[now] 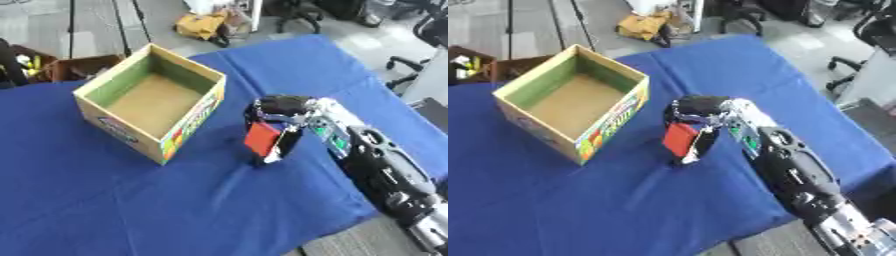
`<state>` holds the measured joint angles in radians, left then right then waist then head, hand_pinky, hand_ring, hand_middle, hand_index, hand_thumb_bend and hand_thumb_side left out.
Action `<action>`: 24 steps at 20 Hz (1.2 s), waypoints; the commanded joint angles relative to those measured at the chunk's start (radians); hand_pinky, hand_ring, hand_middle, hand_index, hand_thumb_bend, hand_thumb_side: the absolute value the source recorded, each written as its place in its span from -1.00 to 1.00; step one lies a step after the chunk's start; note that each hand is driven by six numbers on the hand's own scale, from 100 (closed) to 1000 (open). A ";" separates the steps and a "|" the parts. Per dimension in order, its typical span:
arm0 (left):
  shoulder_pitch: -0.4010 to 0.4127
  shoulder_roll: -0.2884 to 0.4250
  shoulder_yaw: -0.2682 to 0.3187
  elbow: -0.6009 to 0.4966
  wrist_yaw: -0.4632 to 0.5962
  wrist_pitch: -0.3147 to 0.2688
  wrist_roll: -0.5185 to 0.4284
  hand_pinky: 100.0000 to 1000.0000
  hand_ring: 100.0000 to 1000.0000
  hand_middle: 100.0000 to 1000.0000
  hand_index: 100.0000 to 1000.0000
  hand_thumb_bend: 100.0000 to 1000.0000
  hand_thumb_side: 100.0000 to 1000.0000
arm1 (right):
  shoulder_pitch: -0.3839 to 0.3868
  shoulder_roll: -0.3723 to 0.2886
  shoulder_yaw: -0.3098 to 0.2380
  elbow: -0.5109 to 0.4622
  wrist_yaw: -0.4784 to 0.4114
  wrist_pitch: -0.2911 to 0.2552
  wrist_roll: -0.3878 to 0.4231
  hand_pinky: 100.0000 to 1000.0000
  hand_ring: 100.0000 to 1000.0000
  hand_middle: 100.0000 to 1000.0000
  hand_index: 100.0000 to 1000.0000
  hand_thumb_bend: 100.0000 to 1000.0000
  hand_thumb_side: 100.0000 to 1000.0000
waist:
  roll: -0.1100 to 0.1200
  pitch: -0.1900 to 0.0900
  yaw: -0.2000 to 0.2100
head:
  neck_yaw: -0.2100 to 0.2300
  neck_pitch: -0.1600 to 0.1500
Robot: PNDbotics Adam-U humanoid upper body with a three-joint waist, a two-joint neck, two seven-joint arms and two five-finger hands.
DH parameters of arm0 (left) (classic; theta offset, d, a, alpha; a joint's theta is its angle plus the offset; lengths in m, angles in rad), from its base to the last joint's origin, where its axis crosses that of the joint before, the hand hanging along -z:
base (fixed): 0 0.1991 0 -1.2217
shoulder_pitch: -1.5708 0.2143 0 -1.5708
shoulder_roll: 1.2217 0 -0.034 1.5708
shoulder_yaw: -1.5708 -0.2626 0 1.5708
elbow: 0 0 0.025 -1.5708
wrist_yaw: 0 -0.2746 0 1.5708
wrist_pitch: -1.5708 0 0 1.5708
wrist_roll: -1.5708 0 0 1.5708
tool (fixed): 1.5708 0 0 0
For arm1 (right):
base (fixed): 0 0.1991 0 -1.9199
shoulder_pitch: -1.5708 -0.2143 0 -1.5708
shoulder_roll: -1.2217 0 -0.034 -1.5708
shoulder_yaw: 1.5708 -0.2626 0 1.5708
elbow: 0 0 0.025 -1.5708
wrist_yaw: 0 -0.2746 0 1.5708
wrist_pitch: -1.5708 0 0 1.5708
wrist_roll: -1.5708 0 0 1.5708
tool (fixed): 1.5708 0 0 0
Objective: Pick up objects on the table and place them in the box.
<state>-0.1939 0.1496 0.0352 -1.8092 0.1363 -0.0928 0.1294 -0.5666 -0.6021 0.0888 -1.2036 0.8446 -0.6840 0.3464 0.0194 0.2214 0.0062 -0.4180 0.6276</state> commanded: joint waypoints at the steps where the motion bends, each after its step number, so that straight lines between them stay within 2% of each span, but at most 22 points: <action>1: -0.010 0.018 -0.004 -0.012 0.004 -0.002 -0.003 0.00 0.53 -0.17 0.14 -0.48 0.63 | -0.011 -0.021 -0.001 -0.001 0.015 0.001 -0.027 -0.16 -0.38 -0.22 -0.38 -0.43 -0.73 | -0.002 -0.014 0.001 | -0.003 -0.006; 3: -0.011 0.018 -0.004 -0.012 0.003 -0.002 -0.003 0.00 0.53 -0.16 0.14 -0.48 0.63 | -0.015 -0.026 -0.004 -0.005 0.007 0.001 -0.038 -0.17 -0.38 -0.26 -0.41 -0.50 -0.73 | -0.003 -0.015 0.002 | -0.004 -0.007; 4: -0.011 0.019 -0.003 -0.013 0.003 -0.002 -0.002 0.00 0.53 -0.16 0.14 -0.48 0.63 | -0.018 -0.030 -0.005 -0.008 0.001 0.002 -0.043 -0.18 -0.39 -0.27 -0.43 -0.82 -0.56 | -0.004 -0.015 0.002 | -0.004 -0.007; 5: -0.011 0.019 -0.003 -0.013 0.003 -0.003 -0.002 0.00 0.53 -0.16 0.14 -0.48 0.63 | -0.021 -0.035 -0.006 -0.012 -0.005 0.003 -0.046 -0.18 -0.39 -0.28 -0.43 -0.53 -0.73 | -0.004 -0.015 0.002 | -0.005 -0.007; 17: -0.009 0.019 -0.002 -0.012 0.001 -0.003 0.000 0.00 0.53 -0.16 0.14 -0.47 0.63 | -0.083 -0.106 -0.024 -0.071 -0.092 0.027 -0.082 -0.23 -0.41 -0.30 -0.47 -0.49 -0.71 | -0.021 -0.020 0.011 | -0.012 -0.004; 24: -0.015 0.020 -0.011 -0.012 0.002 -0.002 -0.009 0.00 0.53 -0.16 0.14 -0.47 0.62 | -0.148 -0.117 -0.042 -0.042 -0.142 0.055 -0.110 -0.24 -0.41 -0.29 -0.47 -0.50 -0.71 | -0.032 -0.030 0.064 | -0.042 -0.007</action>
<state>-0.1961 0.1496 0.0298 -1.8092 0.1363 -0.0938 0.1260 -0.6919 -0.6770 0.0635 -1.2421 0.7195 -0.6340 0.2451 -0.0115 0.2113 0.0754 -0.4515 0.6275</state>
